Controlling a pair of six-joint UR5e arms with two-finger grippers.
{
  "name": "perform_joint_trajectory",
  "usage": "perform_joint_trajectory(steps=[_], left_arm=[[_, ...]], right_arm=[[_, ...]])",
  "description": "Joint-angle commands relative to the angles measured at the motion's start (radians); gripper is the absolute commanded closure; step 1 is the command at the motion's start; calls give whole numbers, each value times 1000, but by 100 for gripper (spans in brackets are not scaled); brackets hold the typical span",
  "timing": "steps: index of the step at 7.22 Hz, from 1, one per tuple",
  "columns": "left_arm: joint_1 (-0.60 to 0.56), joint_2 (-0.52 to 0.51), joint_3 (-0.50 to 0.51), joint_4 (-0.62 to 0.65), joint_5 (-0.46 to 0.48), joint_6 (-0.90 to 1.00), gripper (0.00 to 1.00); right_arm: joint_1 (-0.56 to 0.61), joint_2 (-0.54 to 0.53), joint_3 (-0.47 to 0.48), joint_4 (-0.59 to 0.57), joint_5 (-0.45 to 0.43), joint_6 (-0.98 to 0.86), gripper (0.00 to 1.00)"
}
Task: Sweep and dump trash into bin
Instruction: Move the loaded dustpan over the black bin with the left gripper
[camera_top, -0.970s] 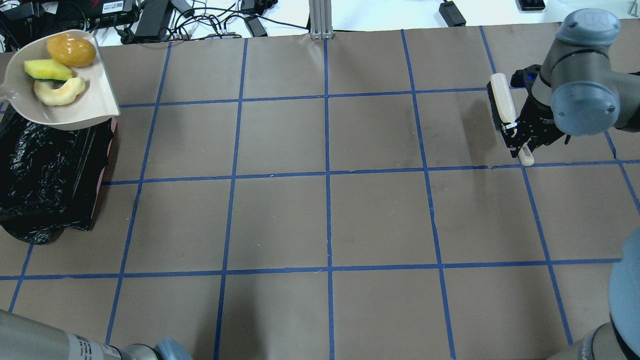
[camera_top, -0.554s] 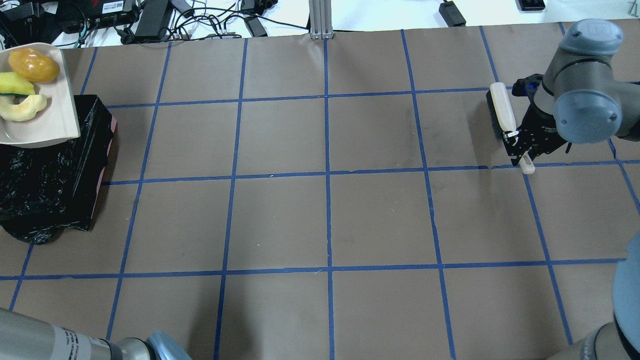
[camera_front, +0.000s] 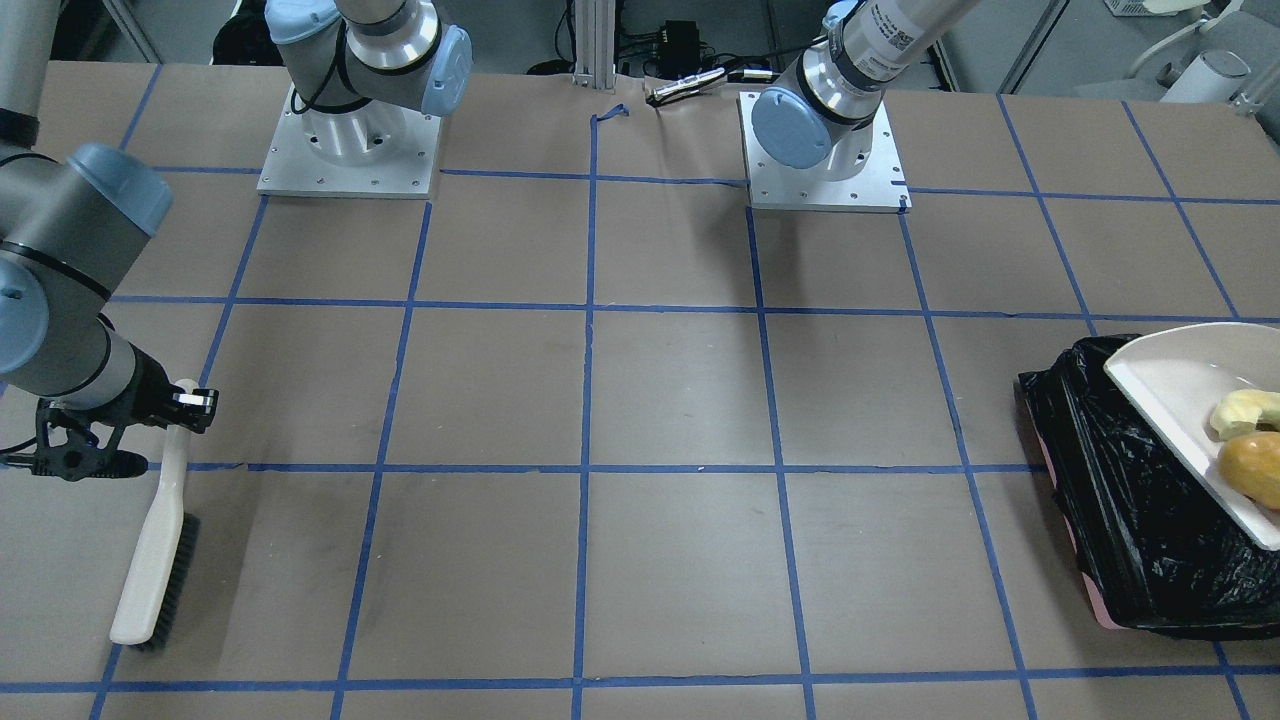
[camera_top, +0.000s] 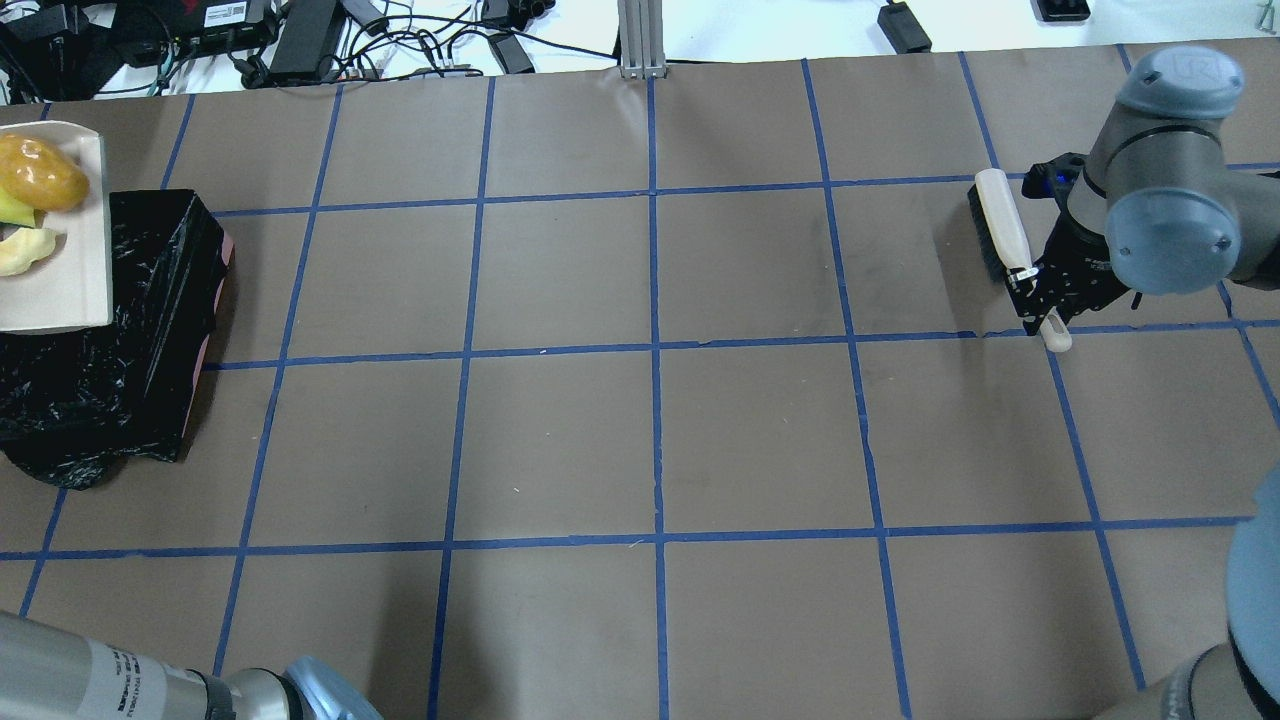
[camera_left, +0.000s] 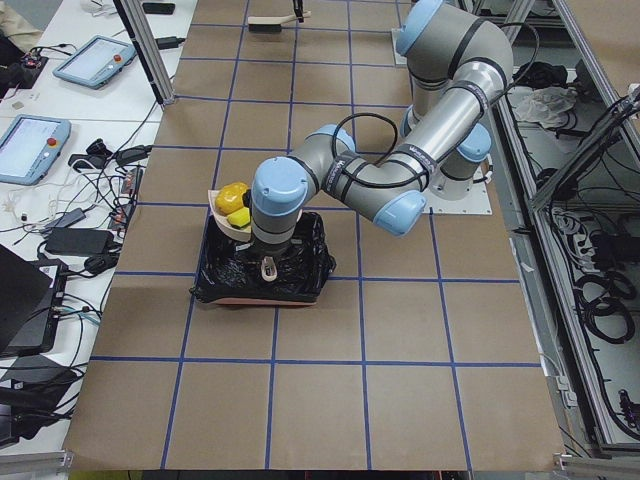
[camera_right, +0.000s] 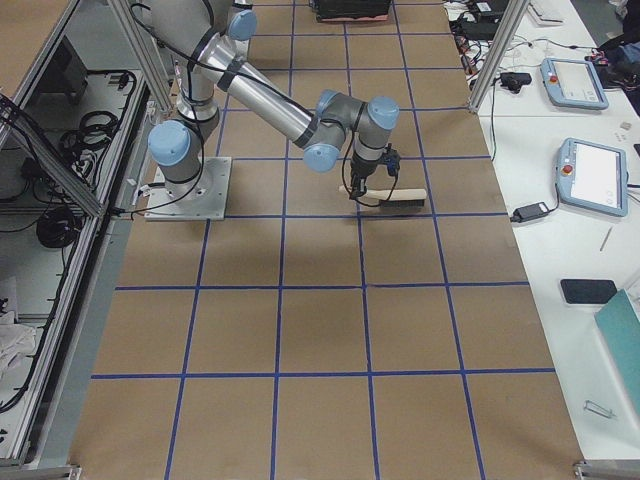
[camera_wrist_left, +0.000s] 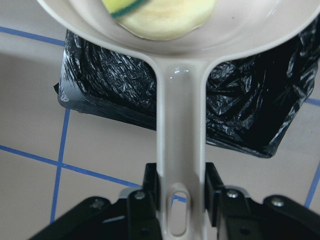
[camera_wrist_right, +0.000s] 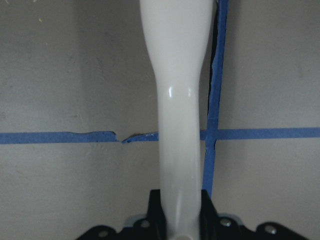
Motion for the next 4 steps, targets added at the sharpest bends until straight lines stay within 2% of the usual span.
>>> perform_joint_trajectory(steps=[1,4], left_arm=[[2,-27,43,-1,2,69,86],[2,-79,90,9,13,159,87]], right_arm=[[0,2,-1,-6,-3,-8,100],[-2,8,1,-7,3,0,100]])
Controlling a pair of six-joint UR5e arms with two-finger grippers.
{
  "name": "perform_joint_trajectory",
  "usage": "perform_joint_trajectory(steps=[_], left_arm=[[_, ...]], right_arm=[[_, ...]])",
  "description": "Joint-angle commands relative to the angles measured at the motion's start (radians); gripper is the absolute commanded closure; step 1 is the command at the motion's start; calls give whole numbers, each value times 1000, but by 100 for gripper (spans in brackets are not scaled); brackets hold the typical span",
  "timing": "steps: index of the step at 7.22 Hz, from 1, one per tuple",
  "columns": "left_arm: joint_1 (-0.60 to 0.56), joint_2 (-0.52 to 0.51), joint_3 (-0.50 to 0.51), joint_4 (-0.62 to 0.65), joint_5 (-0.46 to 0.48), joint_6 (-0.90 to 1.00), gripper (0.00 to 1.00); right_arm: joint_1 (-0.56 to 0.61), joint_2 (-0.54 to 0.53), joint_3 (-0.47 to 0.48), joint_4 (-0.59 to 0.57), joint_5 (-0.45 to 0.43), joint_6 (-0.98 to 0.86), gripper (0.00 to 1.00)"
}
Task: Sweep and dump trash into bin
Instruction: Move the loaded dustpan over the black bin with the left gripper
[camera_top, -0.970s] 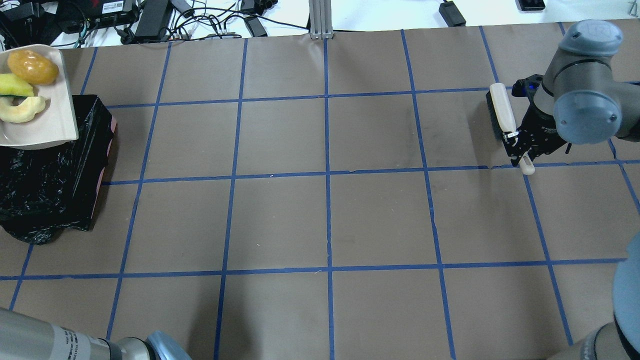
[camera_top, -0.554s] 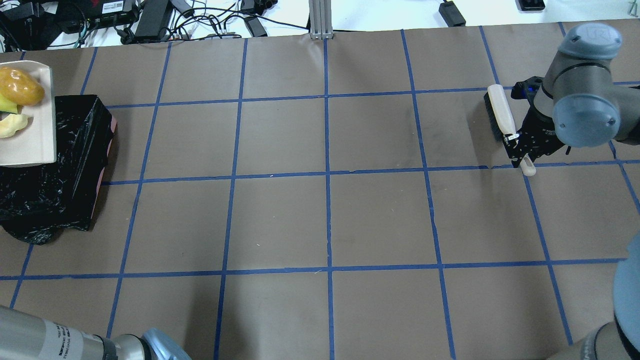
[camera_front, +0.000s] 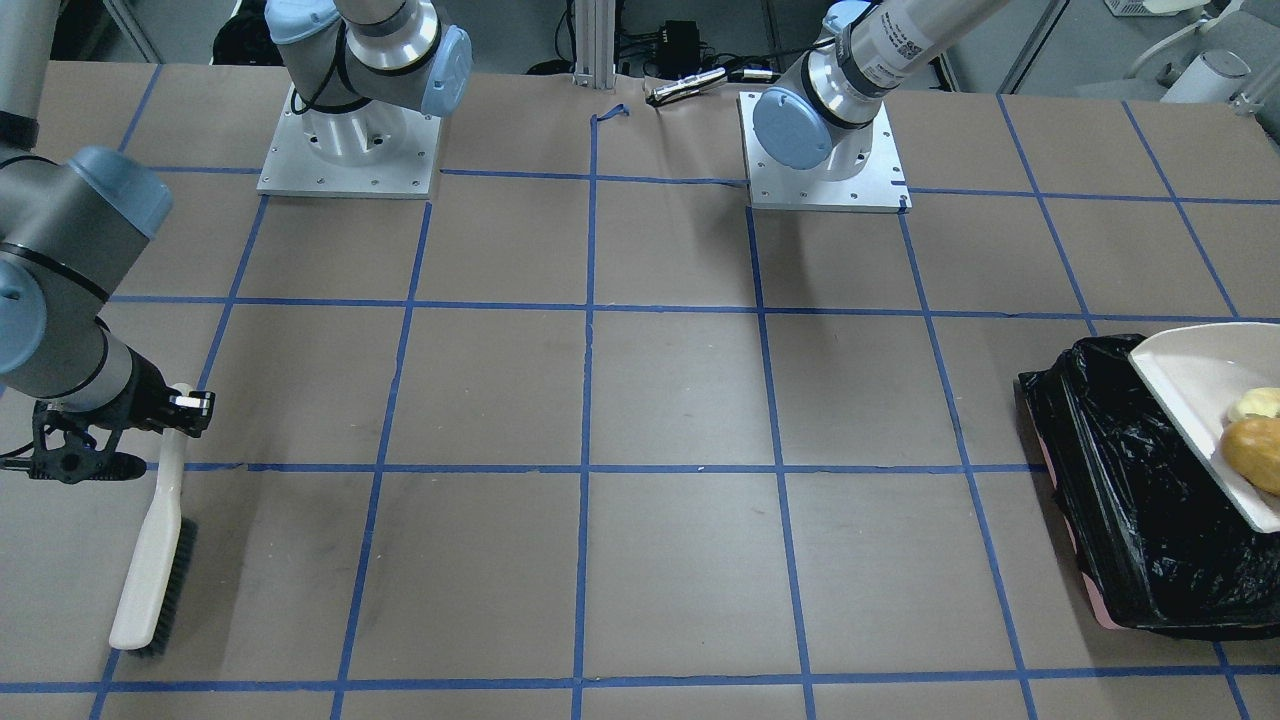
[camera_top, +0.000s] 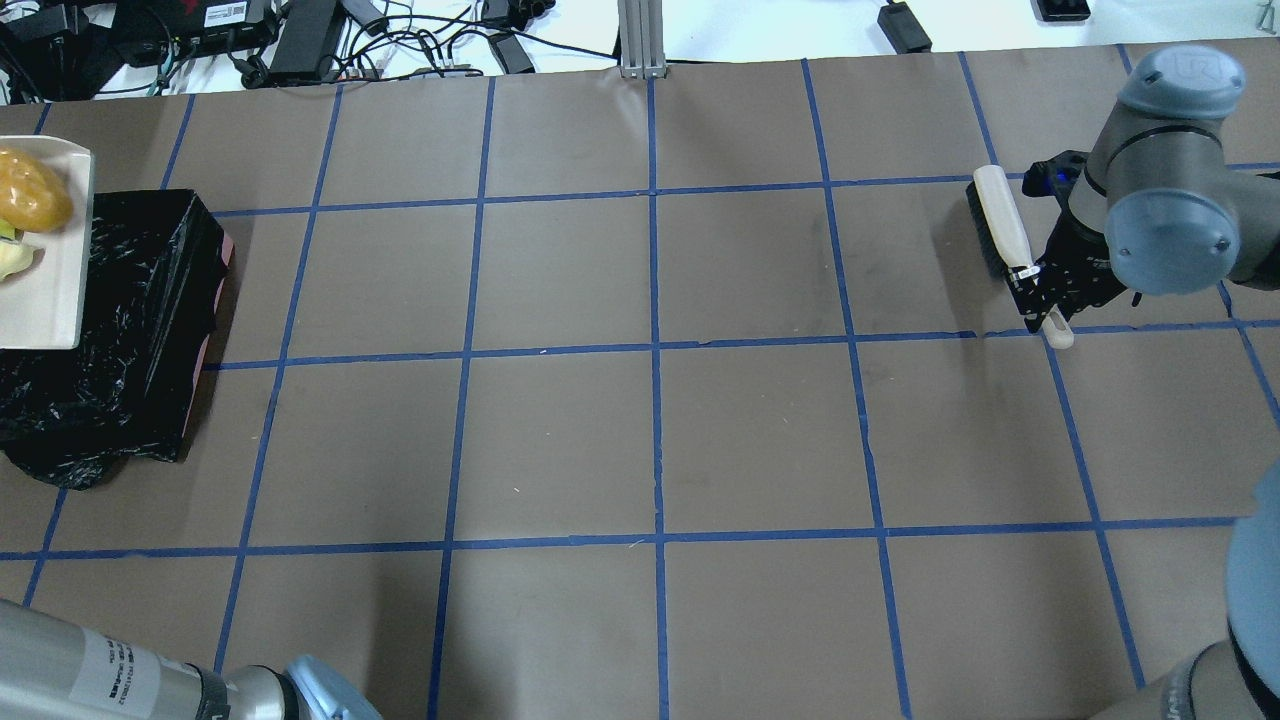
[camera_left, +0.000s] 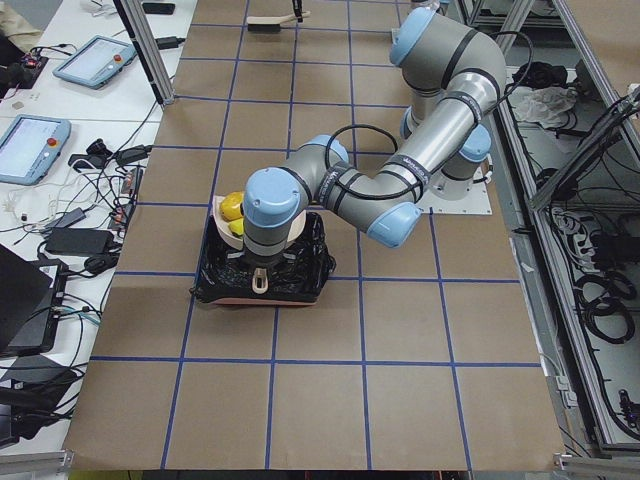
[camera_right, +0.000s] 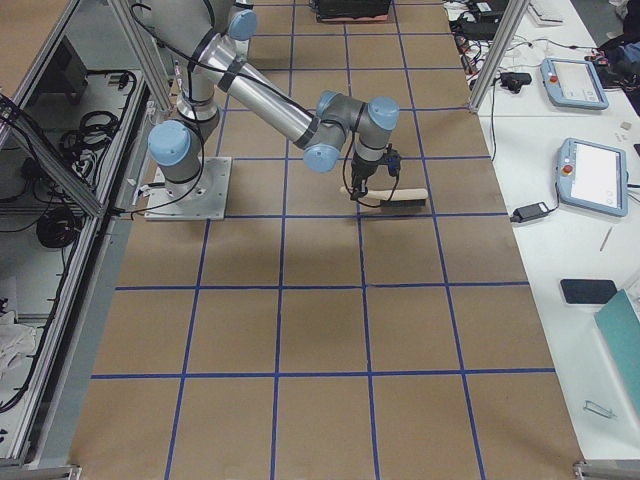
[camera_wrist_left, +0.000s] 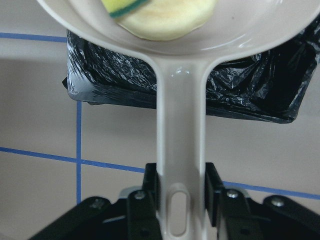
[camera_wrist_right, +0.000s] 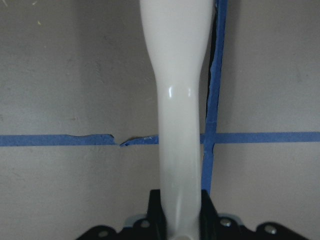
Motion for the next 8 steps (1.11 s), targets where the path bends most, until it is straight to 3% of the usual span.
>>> perform_joint_trajectory(steps=[1,3,4,5,6,8], left_arm=[[-2,-37,36,6,30,68,87],[-11,-46,55,24,74,166,87],[-18,-49,53,75,102,216,87],[-34,-56,55,81,123,218,88],[-58,-57,55,110,162,233,88],[-90,-63,55,155,203,265,88]], right_arm=[[0,4,1,0,3,7,100],[0,5,1,6,2,7,100],[0,8,1,1,2,-2,83],[0,10,1,0,3,-3,57],[0,11,1,0,2,-3,38],[0,4,-9,-2,-4,-3,18]])
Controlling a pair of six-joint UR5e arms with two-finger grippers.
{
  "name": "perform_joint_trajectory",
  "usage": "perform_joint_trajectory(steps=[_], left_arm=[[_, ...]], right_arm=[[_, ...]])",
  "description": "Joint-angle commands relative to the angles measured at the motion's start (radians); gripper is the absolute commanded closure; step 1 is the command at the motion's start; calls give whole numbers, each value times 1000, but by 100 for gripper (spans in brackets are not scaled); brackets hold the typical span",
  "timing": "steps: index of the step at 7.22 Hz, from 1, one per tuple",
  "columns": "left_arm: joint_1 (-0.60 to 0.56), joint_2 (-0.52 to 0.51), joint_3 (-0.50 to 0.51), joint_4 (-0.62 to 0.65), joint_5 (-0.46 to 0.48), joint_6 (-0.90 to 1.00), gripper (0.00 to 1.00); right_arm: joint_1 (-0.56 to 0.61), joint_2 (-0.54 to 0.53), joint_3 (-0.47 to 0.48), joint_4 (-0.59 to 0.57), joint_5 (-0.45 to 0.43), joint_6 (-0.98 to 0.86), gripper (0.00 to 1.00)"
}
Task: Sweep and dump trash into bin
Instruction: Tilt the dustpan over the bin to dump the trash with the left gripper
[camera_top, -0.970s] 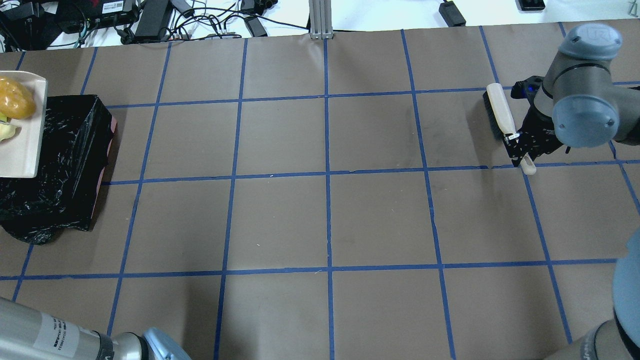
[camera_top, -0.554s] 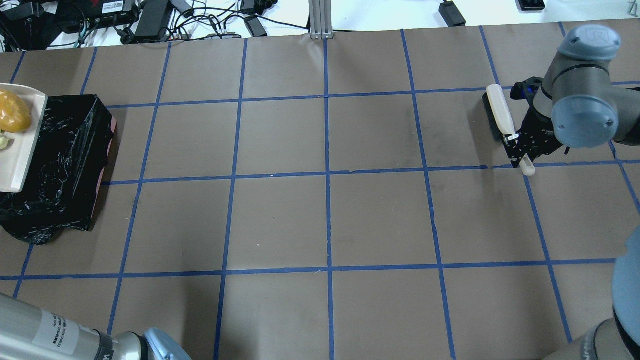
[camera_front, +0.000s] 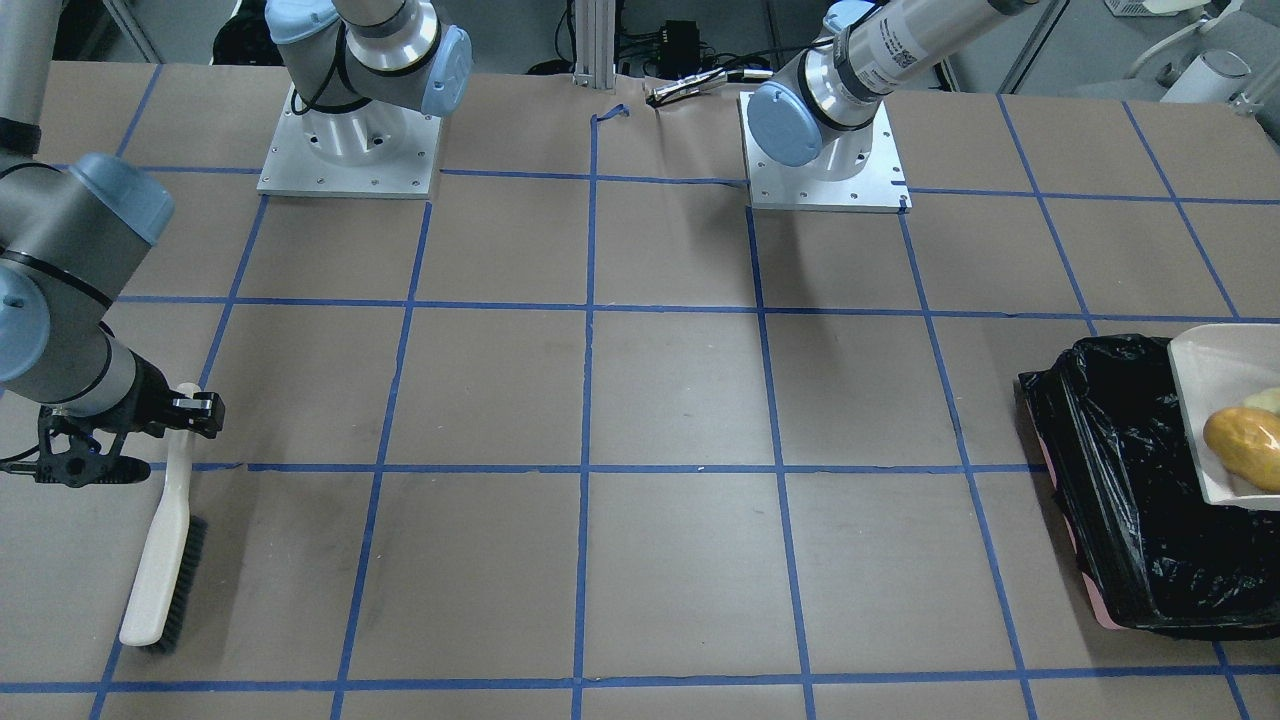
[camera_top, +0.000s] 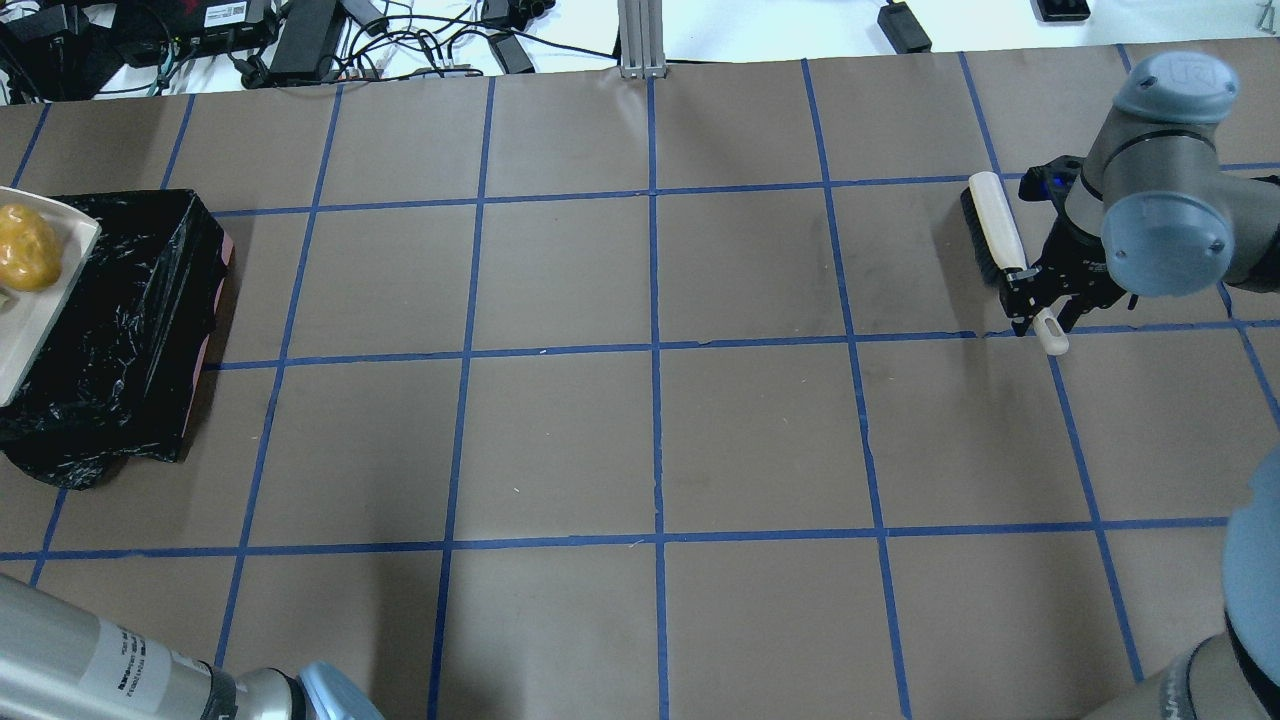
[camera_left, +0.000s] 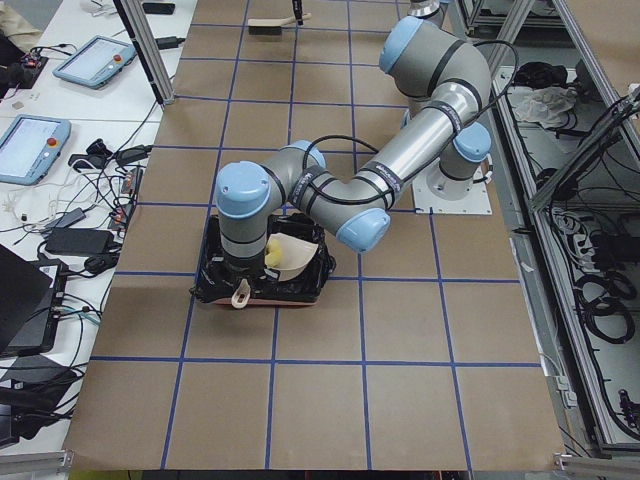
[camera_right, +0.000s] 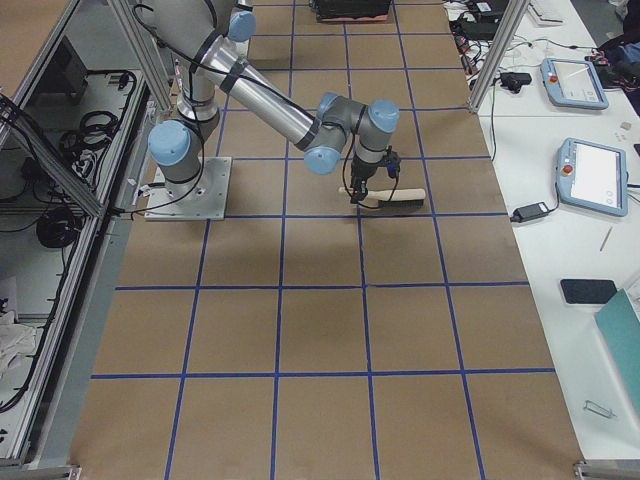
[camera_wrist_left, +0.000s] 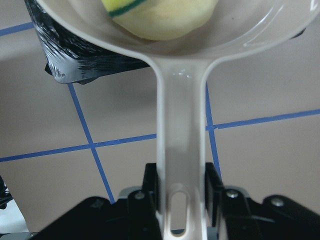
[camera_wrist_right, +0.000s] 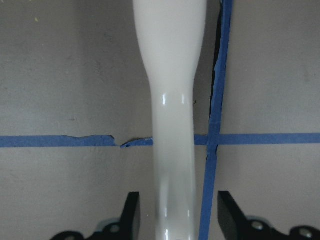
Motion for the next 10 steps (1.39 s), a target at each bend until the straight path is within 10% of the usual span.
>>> perform_joint_trajectory(steps=[1,10], left_arm=[[-30,-6,-1,47,61,53,88],[-151,34,-109,292,227,230,88]], right_arm=[[0,-14,-11,4,-6,4,4],[60,-344,-126,177,9,18,0]])
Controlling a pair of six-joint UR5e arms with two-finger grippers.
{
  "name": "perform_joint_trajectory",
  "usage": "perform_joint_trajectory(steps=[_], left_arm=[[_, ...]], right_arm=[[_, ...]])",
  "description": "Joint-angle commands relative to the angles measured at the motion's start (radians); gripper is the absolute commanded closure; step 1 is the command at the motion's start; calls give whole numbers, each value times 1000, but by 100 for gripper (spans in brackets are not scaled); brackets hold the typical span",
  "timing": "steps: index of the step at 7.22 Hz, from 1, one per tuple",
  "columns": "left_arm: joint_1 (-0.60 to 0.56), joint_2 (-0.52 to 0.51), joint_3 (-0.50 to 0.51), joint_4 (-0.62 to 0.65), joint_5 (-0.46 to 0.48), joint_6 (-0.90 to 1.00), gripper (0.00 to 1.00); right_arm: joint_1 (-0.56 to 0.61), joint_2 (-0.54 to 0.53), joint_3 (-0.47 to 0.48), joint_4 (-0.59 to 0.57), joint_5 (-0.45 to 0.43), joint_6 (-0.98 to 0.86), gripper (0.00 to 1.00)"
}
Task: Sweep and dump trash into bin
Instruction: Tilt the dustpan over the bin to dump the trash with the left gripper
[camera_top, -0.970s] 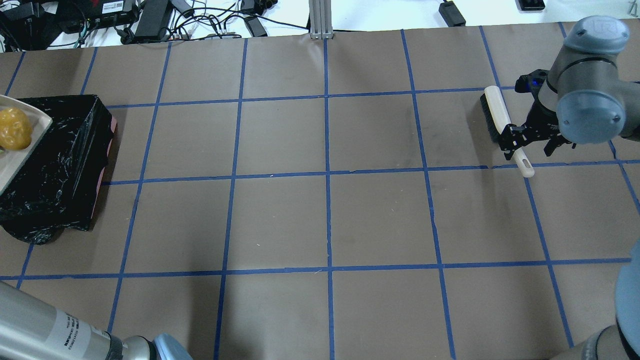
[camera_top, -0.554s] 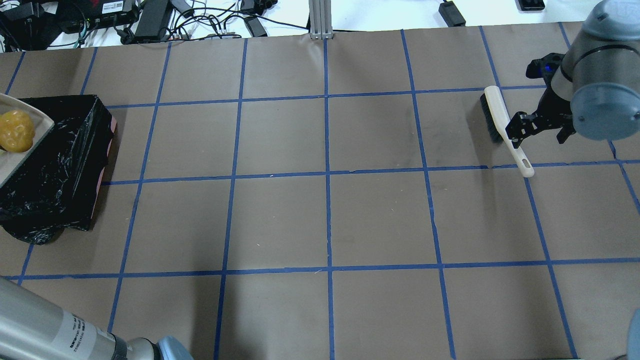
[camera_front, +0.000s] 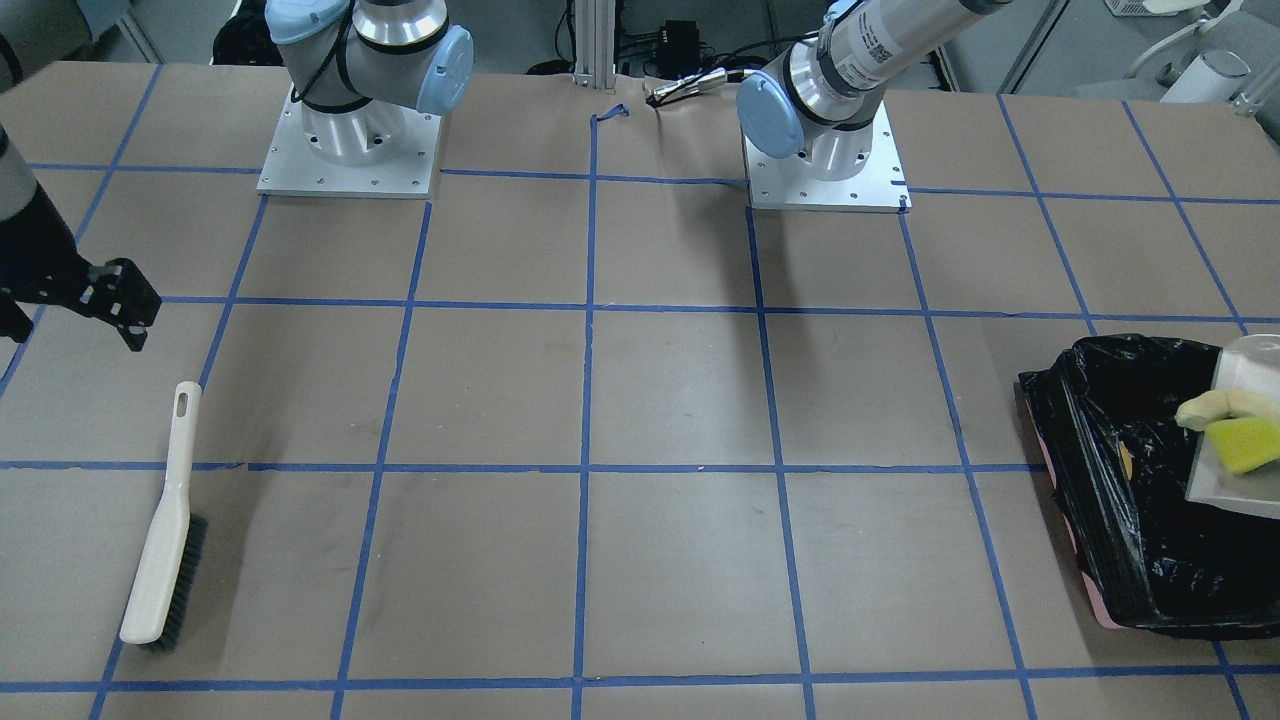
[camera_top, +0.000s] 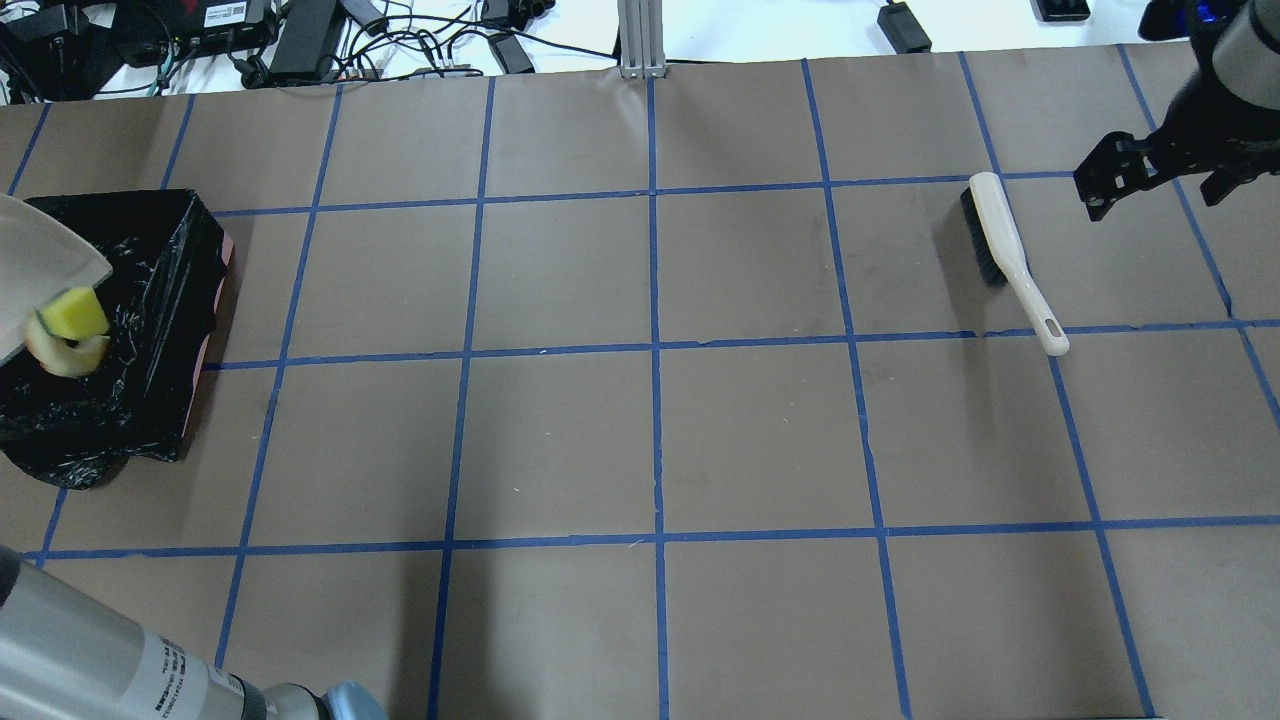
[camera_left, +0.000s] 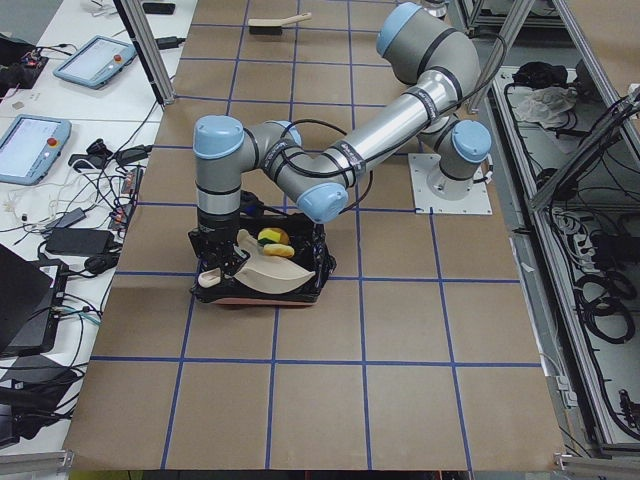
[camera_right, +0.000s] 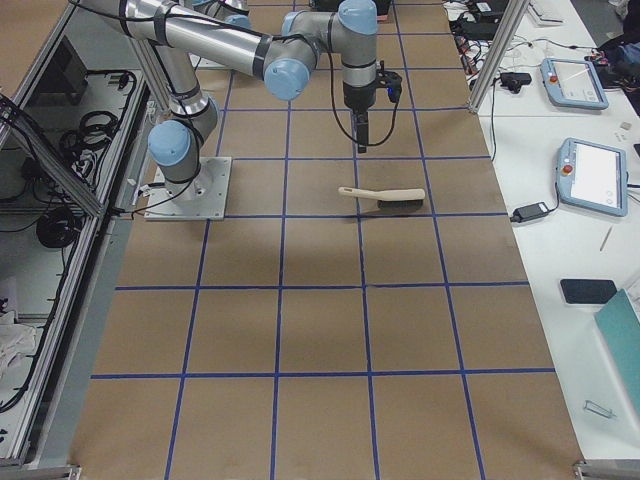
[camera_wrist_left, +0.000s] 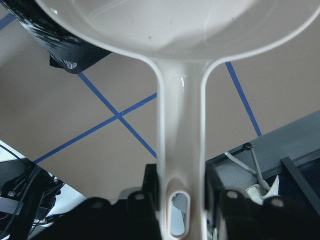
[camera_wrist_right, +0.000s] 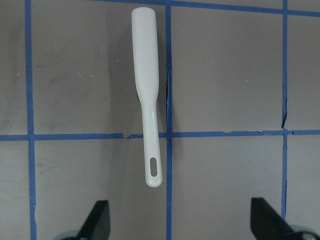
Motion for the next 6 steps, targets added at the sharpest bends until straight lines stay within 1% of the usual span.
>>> perform_joint_trajectory(steps=[1,2,3,4,5,6], left_arm=[[-11,13,-10,44,8,45,88],[-26,16,-10,58,41,50,88],[-42,27,-8,61,60,54,88],[-47,33,-7,61,52,47,88],[-47,39,-8,37,13,24,90],[-47,49,-8,-36,-27,-57,90]], right_arm=[[61,0,-8,0,3,17,0],[104,-3,-8,3,10,10,0],[114,-3,-10,0,11,17,0],[119,-14,-8,14,16,13,0],[144,-49,0,43,76,10,0],[184,-55,0,61,127,8,0]])
